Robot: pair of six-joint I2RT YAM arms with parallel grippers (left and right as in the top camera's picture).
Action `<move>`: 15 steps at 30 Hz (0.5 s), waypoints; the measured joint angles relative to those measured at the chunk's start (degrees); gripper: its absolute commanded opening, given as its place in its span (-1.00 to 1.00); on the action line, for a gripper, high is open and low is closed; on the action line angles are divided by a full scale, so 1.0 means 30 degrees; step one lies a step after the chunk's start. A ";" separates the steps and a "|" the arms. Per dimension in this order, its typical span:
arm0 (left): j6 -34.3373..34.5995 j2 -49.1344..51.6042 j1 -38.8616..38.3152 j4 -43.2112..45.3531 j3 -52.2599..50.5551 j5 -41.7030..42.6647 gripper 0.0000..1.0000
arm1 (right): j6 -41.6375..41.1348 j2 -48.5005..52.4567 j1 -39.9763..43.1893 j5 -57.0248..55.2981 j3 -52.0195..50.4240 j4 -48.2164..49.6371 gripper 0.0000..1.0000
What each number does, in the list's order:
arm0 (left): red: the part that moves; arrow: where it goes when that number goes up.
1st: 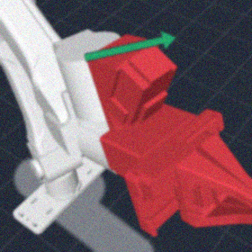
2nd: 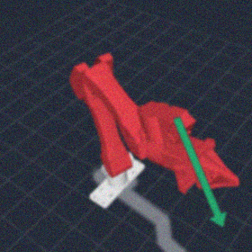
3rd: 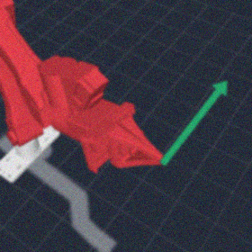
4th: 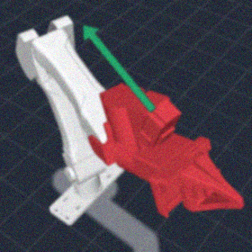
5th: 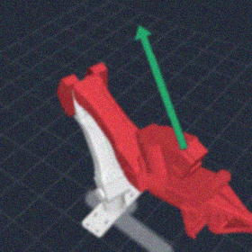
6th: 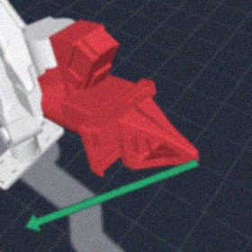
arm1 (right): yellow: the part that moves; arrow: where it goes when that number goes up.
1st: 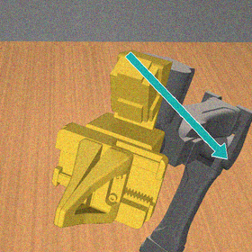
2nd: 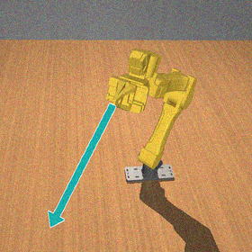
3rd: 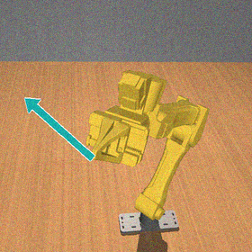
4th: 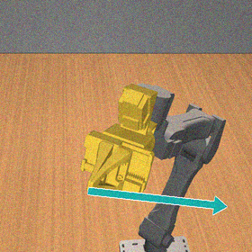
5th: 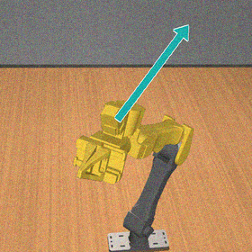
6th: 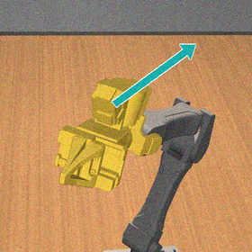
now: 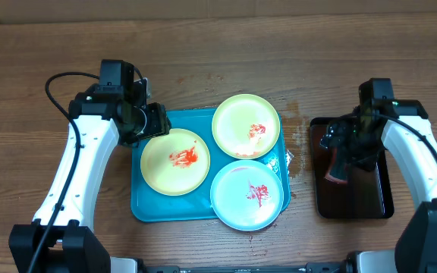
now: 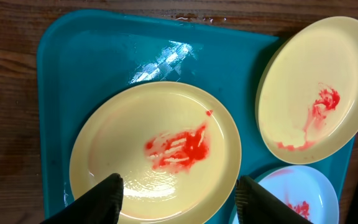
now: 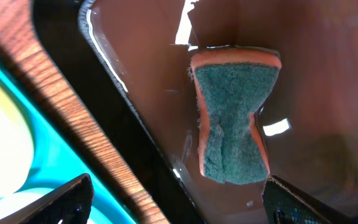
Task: Clean dirty plates on tray and stack at the side
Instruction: 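Grasp the pink-green sponge with the right gripper and lift it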
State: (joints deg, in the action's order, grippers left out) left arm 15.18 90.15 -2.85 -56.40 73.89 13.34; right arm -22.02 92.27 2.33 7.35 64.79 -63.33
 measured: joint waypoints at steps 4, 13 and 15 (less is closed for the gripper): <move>-0.0117 0.0000 -0.0007 -0.0036 0.0000 0.0000 0.93 | -0.0321 0.0903 0.0000 -0.0328 0.0000 0.0117 0.86; -0.0437 0.0000 0.0000 -0.0423 0.0000 0.0007 1.00 | -0.0867 0.3475 0.0284 -0.0627 -0.0109 0.0911 0.60; -0.0539 0.0000 0.0000 -0.0576 0.0000 0.0007 1.00 | -0.0889 0.3781 0.0466 -0.0685 -0.0146 0.1115 0.39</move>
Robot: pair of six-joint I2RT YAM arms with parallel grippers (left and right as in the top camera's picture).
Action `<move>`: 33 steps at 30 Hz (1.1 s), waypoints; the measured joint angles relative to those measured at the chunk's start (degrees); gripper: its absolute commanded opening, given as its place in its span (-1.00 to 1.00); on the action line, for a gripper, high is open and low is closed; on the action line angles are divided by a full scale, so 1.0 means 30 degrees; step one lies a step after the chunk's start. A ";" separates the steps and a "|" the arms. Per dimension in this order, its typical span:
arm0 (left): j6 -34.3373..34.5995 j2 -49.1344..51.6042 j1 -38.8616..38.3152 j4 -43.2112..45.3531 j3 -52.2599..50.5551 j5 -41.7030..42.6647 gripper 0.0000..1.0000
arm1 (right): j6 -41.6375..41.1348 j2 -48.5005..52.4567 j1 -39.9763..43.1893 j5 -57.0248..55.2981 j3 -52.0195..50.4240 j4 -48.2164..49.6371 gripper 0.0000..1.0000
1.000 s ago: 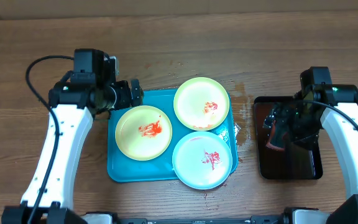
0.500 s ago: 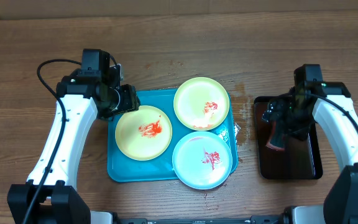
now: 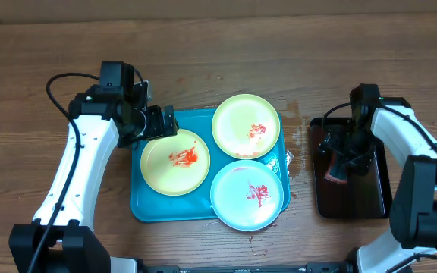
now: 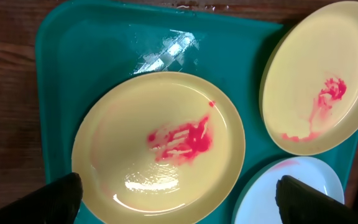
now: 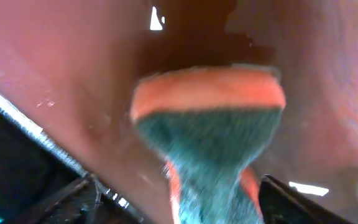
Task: Clean dirty plates on tray and stack at the side
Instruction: 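Grasp the pink-green sponge with the right gripper and lift it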
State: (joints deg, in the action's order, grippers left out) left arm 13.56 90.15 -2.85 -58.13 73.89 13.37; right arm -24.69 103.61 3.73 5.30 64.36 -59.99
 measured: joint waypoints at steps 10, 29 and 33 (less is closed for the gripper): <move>-0.0095 0.0000 0.0000 -0.0233 0.0000 -0.0007 1.00 | -0.0481 0.0044 0.0372 -0.0226 -0.0044 0.0648 -0.56; -0.0270 0.0000 0.0000 -0.2280 0.0000 -0.0481 -0.02 | -0.0750 -0.0714 0.0372 -0.0437 -0.0459 0.0175 -0.92; -0.0080 0.0000 0.0000 -0.2368 0.0000 -0.0510 -0.26 | -0.0750 -0.2025 0.0372 -0.0583 0.0546 -0.1020 -0.92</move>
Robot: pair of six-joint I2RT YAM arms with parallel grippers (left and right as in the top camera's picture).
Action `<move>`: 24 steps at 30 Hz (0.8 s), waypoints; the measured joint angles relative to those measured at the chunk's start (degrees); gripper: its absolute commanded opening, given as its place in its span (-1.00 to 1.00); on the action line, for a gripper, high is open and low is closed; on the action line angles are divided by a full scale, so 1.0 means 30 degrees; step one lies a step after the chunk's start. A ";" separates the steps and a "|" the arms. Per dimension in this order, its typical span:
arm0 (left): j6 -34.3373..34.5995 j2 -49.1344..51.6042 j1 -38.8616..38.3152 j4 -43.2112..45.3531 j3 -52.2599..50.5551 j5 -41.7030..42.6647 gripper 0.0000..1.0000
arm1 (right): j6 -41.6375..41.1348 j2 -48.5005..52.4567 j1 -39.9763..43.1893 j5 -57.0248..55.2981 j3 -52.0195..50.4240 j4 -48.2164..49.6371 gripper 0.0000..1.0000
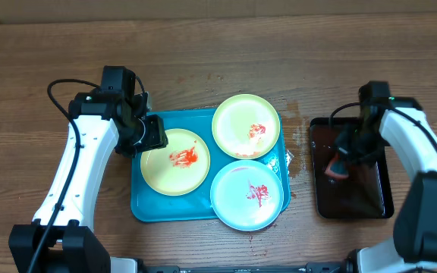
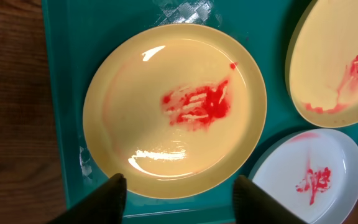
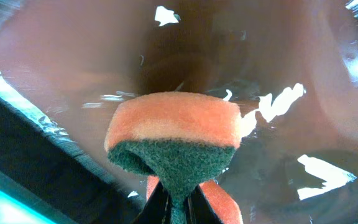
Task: Clean dirty plates on tray and stack at the side
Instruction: 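Grasp the pink-green sponge with the right gripper and lift it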
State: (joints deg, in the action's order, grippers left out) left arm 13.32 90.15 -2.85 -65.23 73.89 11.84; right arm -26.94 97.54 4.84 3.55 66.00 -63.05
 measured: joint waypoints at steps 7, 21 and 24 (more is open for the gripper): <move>-0.0153 0.0000 0.0000 -0.0284 0.0000 -0.0051 0.69 | -0.0015 -0.2674 0.0000 -0.0561 0.1086 -0.1450 -0.92; -0.0321 0.0000 0.0000 0.0131 0.0000 -0.0036 -0.43 | -0.2492 -0.2703 -0.0248 -0.6324 0.0357 0.2499 -0.92; -0.0313 0.0000 0.0000 0.0168 0.0000 -0.0095 -0.85 | -0.2295 -0.2703 -0.1093 -0.7504 0.0357 0.3169 -0.92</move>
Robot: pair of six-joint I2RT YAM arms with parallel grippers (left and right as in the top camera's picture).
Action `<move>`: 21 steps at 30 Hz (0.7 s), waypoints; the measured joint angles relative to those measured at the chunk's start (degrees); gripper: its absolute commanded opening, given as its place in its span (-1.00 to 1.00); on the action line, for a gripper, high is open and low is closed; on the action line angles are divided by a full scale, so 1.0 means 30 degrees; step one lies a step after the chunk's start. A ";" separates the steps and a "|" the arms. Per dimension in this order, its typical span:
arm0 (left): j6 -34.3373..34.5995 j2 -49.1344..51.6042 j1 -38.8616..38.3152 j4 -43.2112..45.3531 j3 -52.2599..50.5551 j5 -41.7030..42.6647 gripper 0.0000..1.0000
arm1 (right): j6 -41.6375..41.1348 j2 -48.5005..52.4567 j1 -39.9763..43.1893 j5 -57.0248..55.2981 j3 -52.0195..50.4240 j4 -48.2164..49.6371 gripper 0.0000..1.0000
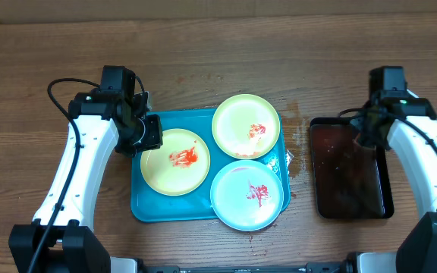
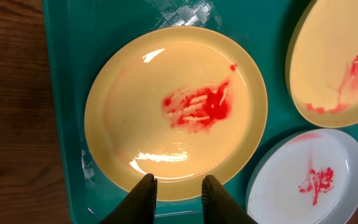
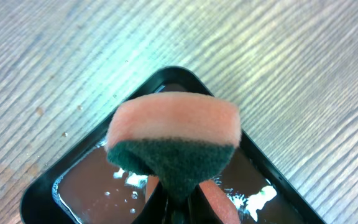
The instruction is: Clean dirty plates on tray and stack at the side
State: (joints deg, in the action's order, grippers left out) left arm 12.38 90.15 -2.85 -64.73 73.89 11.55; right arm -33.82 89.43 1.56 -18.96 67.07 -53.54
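Three stained plates lie on the teal tray [image 1: 139, 206]: a yellow plate [image 1: 174, 161] at the left, a yellow-green plate [image 1: 246, 126] at the back, and a pale blue plate [image 1: 249, 194] at the front. My left gripper [image 1: 149, 136] hovers over the yellow plate [image 2: 176, 112]; in the wrist view the left gripper [image 2: 176, 198] stands open with a narrow gap above the plate's near rim. Over the far end of the black tray [image 1: 315, 171], my right gripper [image 1: 369, 135] is shut on an orange and green sponge [image 3: 174, 140], held clear of the brown water.
The black tray [image 3: 39, 186] of brown water stands to the right of the teal tray. Water drops [image 1: 294, 155] wet the wooden table between the two trays. A small red spot [image 1: 180, 78] marks the table behind the teal tray.
My right gripper has risen with the sponge, from the brown water to above the tray's far end. My left gripper's jaws have narrowed over the yellow plate's rim.
At first the sponge lay flat in the black tray with my right gripper open above it, then closer over it. Later it was shut on the sponge in the water, and now holds it up. My left gripper shifted over the yellow plate, wide open, then narrowed.
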 measured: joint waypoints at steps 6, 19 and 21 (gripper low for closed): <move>-0.0168 0.0000 0.0000 0.0007 0.0000 -0.0648 -0.56 | -0.0539 0.0000 -0.2703 -0.2739 0.0000 -0.0896 -0.92; -0.0168 0.0000 0.0000 0.0007 0.0000 -0.1435 -0.78 | -0.6426 -0.0350 -0.6200 -0.8276 -0.0007 -0.6317 -0.92; -0.0168 0.0000 0.0000 0.0007 0.0000 -0.1457 -0.78 | -0.6987 -0.0401 -0.6280 -0.8626 -0.0007 -0.6441 -0.92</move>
State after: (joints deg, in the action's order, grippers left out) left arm 11.88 90.15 -2.85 -64.71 73.89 7.18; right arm -54.78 88.23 -17.28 -44.84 67.05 -72.86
